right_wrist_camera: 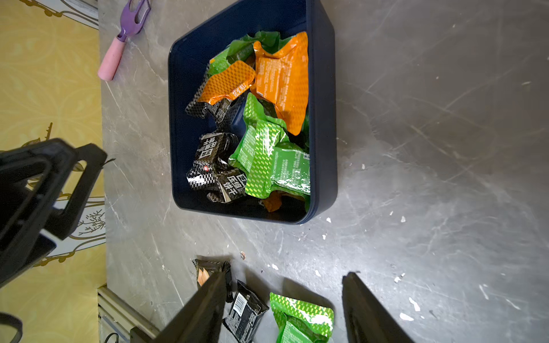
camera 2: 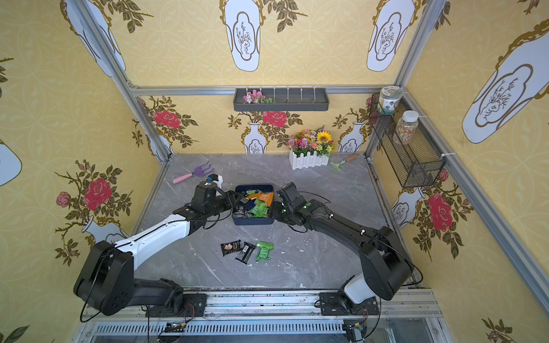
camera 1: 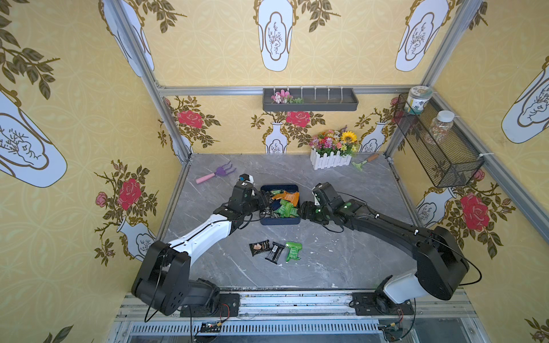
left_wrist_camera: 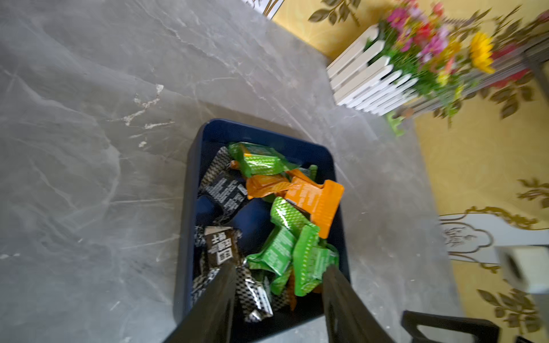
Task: Take the cookies out of the storage box
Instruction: Pick up the cookie from the storage box.
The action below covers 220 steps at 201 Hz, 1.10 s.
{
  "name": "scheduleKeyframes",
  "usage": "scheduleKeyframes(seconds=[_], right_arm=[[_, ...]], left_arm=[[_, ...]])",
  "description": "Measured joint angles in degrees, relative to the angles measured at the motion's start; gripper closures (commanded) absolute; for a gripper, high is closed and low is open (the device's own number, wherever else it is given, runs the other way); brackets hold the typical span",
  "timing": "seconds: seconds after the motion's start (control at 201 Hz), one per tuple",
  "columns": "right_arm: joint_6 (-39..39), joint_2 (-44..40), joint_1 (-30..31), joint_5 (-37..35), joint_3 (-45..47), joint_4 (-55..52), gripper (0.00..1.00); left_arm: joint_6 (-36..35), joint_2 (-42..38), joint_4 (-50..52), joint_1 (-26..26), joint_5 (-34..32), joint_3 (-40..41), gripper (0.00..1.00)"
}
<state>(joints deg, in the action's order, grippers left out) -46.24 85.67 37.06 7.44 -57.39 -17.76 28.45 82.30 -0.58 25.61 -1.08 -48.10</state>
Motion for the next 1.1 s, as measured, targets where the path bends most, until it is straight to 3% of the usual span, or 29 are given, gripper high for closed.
scheduleKeyframes(seconds=[0.249, 0.418, 0.757, 1.095], right_arm=[[-0.07, -1.75, -0.83, 0.33, 2.12, 0.24, 0.35], [-0.07, -3.61, -2.29, 0.46, 3.61, 0.13, 0.35], [-0.02, -5.81, -3.72, 1.36, 5.22, -0.07, 0.35], [0.59, -9.03, -4.52, 1.18, 5.92, -0.50, 0.35]], left_arm=[[-12.55, 15.43, 8.41, 0.15, 1.49, -15.21, 0.43], [-19.82, 21.46, 13.90, 0.13, 0.79, -22.14, 0.43], [-32.63, 28.89, 19.93, 2.84, 1.27, -30.71, 0.48], [-37.48, 34.29, 23.34, 3.17, -2.40, -35.26, 0.58]])
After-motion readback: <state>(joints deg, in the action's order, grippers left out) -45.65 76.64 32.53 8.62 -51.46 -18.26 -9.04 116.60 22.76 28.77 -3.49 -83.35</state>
